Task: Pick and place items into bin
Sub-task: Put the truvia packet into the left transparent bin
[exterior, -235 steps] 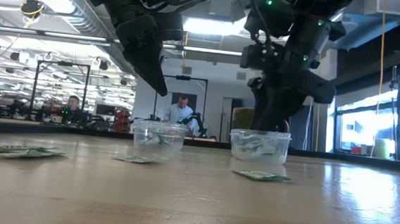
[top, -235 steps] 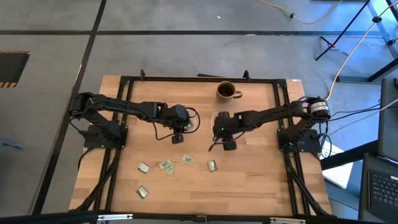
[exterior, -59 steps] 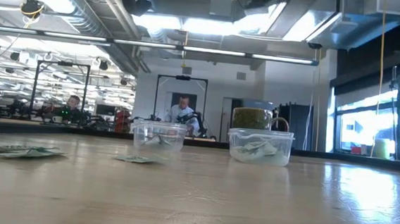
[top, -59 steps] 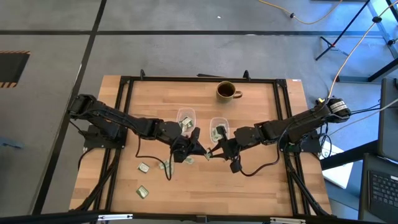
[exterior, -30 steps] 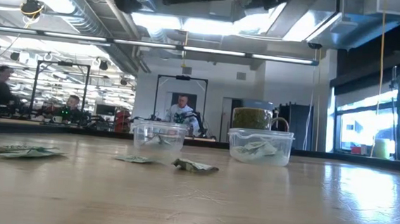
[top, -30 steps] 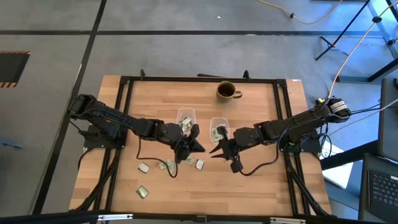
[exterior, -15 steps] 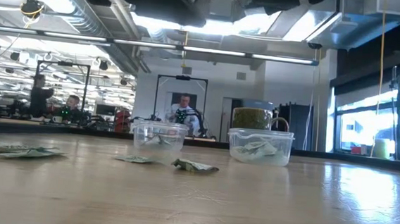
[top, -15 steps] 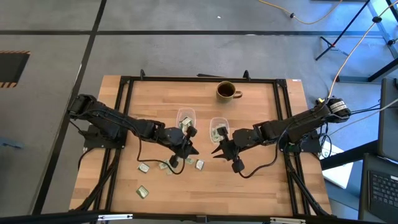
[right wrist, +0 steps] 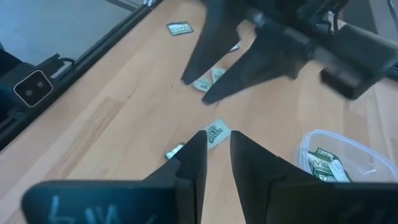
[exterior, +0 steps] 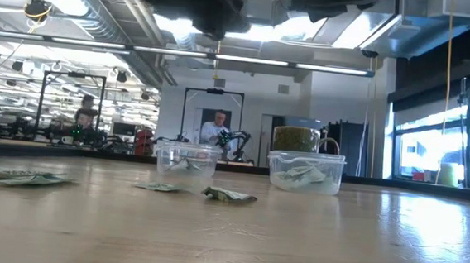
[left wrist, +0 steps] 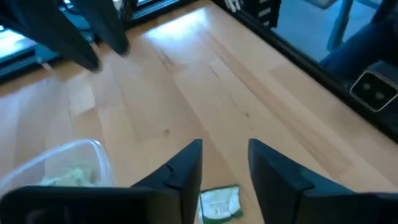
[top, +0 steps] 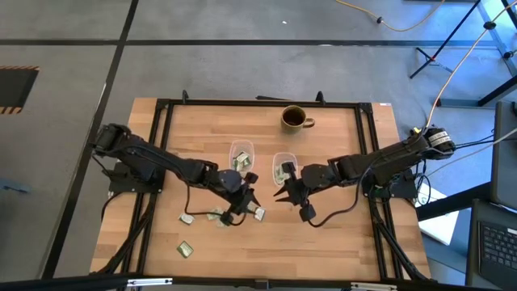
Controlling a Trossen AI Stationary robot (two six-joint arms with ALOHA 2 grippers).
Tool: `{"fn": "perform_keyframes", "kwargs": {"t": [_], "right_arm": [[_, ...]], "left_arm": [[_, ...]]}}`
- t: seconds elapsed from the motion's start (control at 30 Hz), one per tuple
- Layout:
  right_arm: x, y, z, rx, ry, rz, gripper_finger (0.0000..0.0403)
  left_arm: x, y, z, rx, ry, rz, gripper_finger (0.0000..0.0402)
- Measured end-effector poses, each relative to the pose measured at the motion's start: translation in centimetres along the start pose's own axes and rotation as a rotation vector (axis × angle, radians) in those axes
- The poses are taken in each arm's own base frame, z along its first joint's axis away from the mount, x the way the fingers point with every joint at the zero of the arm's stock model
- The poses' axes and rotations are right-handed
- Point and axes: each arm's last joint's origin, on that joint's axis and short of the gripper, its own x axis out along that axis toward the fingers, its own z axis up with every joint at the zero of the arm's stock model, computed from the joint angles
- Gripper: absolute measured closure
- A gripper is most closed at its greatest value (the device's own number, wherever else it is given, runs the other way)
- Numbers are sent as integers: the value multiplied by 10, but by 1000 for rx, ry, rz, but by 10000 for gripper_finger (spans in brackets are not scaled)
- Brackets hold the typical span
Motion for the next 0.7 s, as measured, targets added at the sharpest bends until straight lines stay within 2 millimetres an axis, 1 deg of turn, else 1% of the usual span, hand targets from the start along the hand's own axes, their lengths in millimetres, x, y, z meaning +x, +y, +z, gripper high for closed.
{"fn": "perform_keyframes", "kwargs": {"t": [0.07,0.17,0.23,0.37,0.5,0.7], "right_arm": [[0,-1,0,2,2,-2,328],[0,-1,-1,3,10,-1,328],[0,-1,-1,4,12,-1,328],[0,-1,-2,35,19,0,328],[0,-1,-4,87,33,2,328],[0,0,-9,150,91,9,328]], "left_arm": [[7,-1,-5,-6,29,-8,262],[19,0,-12,-73,82,1,248],[24,2,-11,-105,102,8,243],[33,3,-8,-118,128,-2,240],[43,2,-3,-150,144,-57,240],[67,4,-15,-187,301,-69,239]]}}
